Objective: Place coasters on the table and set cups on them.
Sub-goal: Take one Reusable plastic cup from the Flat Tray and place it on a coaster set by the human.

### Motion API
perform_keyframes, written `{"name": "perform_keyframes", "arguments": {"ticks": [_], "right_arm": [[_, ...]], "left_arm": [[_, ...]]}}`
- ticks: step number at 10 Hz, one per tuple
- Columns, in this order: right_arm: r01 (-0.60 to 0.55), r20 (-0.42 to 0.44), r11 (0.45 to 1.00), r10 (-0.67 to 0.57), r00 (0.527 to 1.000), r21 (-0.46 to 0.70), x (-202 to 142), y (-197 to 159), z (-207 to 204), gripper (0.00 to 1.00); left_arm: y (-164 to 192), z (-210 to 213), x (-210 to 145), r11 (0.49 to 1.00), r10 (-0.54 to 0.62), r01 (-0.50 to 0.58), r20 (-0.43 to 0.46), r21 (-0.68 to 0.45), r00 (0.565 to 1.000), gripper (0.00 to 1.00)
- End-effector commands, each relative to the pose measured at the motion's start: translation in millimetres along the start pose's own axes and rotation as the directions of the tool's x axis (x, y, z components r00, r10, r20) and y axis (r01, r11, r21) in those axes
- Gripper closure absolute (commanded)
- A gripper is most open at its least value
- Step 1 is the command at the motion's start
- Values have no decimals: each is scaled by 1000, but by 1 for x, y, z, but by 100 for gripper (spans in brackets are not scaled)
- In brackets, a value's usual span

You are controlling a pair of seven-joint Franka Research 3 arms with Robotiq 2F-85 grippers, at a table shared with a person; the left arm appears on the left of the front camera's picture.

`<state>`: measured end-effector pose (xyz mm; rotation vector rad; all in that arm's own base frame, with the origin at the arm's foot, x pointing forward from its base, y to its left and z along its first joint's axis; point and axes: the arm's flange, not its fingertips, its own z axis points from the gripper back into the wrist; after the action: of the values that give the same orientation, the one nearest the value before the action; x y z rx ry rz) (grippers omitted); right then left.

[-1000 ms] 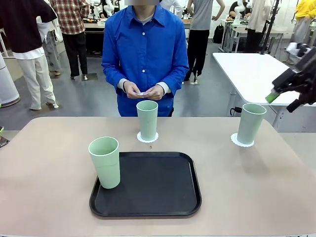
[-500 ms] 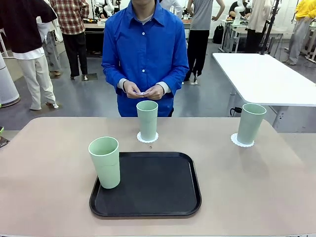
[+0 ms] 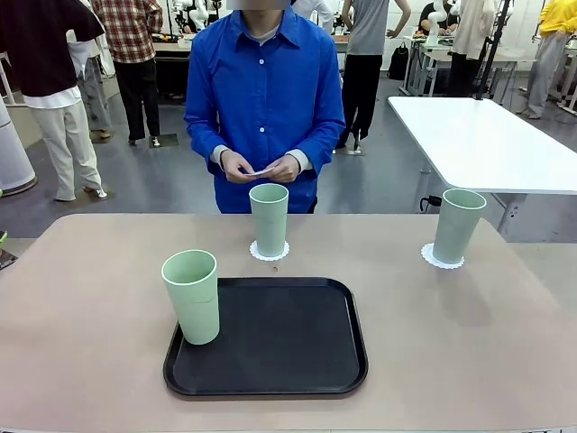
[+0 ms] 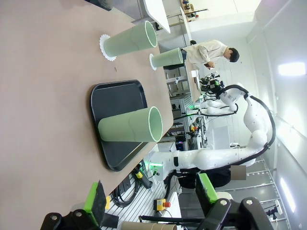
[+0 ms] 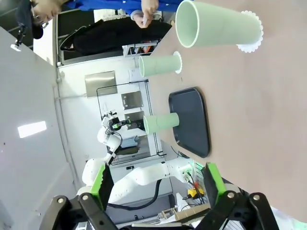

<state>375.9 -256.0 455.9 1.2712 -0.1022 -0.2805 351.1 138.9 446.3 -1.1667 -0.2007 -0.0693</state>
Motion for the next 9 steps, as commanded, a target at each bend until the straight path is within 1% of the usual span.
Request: {"name": "perform_keyframes", "arguments": {"ticks": [1, 2, 4, 5, 6, 9], "right_arm": [[-17, -12, 999, 17, 1000, 41, 8, -3, -6, 0], [-5, -9, 999, 6, 1000, 42, 12, -4, -8, 0], [12, -32, 999, -10, 999, 37, 20, -7, -13, 0], [16, -59, 999, -14, 998, 28, 24, -5, -16, 0], [12, -32, 1000, -11, 999, 18, 11, -8, -15, 0], [12, -32, 1000, -11, 999, 18, 11, -8, -15, 0]], "left_arm": [[-1, 0, -2, 1000, -8, 8, 4, -12, 1000, 0], [-1, 0, -2, 1000, -8, 8, 4, -12, 1000, 0], [-1, 0, -2, 1000, -8, 8, 4, -12, 1000, 0], [-1, 0, -2, 1000, -8, 8, 4, -12, 1000, 0], [-1, 0, -2, 1000, -8, 8, 4, -12, 1000, 0], [-1, 0, -2, 1000, -8, 8, 4, -12, 1000, 0]]}}
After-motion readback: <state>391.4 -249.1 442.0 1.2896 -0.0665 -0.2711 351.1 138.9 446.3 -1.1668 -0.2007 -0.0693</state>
